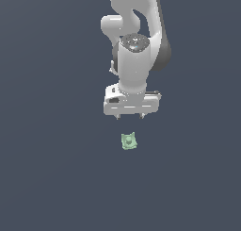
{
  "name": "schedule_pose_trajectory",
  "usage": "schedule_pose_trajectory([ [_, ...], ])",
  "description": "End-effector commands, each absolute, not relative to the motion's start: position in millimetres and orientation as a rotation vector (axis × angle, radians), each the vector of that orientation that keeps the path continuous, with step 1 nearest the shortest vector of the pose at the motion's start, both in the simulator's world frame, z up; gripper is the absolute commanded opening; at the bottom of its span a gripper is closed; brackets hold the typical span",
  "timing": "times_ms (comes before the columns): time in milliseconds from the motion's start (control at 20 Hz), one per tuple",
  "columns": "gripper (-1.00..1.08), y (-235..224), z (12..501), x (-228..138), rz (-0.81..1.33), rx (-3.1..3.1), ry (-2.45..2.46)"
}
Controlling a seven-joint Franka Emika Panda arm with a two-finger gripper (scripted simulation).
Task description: Pick up the object and move it to a goal position.
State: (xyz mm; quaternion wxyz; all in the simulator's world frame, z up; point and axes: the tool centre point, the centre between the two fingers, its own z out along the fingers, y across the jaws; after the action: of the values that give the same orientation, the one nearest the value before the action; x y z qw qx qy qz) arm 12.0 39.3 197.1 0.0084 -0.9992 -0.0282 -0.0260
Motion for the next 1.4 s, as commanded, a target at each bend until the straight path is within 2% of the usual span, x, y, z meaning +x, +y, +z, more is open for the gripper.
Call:
schedule_pose_trajectory([
  [0,1.0,39,197,12,-0.081,-3.122,-0.088],
  [800,1.0,27,190,16,-0.09,-3.151,-0.135],
  [1350,1.0,35,133,35,-0.038,-3.144,-0.187],
])
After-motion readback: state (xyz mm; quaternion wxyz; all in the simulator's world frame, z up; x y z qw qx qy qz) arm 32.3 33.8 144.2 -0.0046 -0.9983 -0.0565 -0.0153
